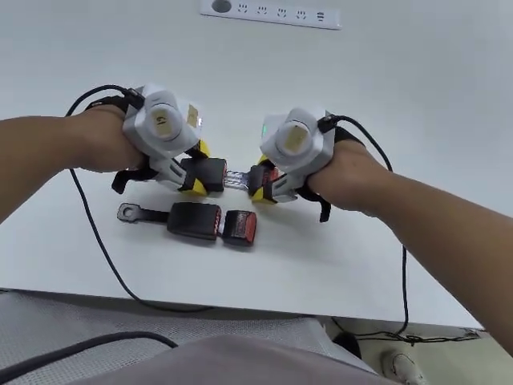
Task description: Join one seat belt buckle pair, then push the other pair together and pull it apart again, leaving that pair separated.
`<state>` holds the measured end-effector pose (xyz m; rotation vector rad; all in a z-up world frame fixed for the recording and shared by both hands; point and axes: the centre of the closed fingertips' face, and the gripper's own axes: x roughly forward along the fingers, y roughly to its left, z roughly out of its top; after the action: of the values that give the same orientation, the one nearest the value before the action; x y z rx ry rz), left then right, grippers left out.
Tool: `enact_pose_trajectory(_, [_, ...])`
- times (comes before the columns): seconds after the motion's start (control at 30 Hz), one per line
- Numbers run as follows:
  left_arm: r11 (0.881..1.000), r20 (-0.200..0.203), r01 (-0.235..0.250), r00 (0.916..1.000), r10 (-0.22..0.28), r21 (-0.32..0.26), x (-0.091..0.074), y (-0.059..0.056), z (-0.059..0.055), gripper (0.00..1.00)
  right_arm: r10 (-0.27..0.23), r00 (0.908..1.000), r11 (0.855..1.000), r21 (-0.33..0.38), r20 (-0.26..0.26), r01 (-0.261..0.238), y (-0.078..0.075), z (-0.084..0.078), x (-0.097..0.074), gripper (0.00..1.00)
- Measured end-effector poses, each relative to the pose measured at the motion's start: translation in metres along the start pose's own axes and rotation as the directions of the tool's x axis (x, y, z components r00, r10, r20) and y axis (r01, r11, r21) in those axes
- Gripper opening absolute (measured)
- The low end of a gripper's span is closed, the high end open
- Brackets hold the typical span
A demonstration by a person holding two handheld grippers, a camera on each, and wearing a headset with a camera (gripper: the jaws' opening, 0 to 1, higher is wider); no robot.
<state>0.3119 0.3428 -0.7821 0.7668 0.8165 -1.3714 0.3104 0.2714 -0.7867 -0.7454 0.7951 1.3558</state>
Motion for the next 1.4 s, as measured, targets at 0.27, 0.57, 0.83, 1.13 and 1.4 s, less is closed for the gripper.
enact_pose_trajectory(0.27, [1.0,-0.006,-0.003,1.0,0.003,-0.001,-0.001,-0.002,0.002,0.35,-0.015,0.9998,1.0,0.02,-0.014,0.016,0.003,-0.024,-0.02,0.33])
enact_pose_trajectory(0.57, [1.0,0.0,-0.006,1.0,0.006,0.003,-0.002,-0.003,0.003,0.35,-0.021,0.9992,0.999,0.033,-0.034,0.022,0.001,-0.045,-0.033,0.33])
enact_pose_trajectory(0.83, [1.0,-0.004,-0.003,1.0,0.003,-0.004,-0.003,-0.003,0.004,0.35,-0.022,0.9989,0.999,0.036,-0.04,0.024,0.0,-0.055,-0.04,0.33])
enact_pose_trajectory(1.13, [1.0,-0.014,-0.006,0.9999,0.006,-0.017,-0.002,-0.002,0.003,0.36,-0.041,0.998,0.998,0.043,-0.047,0.043,-0.001,-0.055,-0.042,0.37])
enact_pose_trajectory(1.4, [0.999,0.006,-0.009,0.9999,0.009,-0.041,-0.001,0.0,0.006,0.36,-0.059,0.9976,0.997,0.041,-0.037,0.061,-0.005,-0.05,-0.043,0.46])
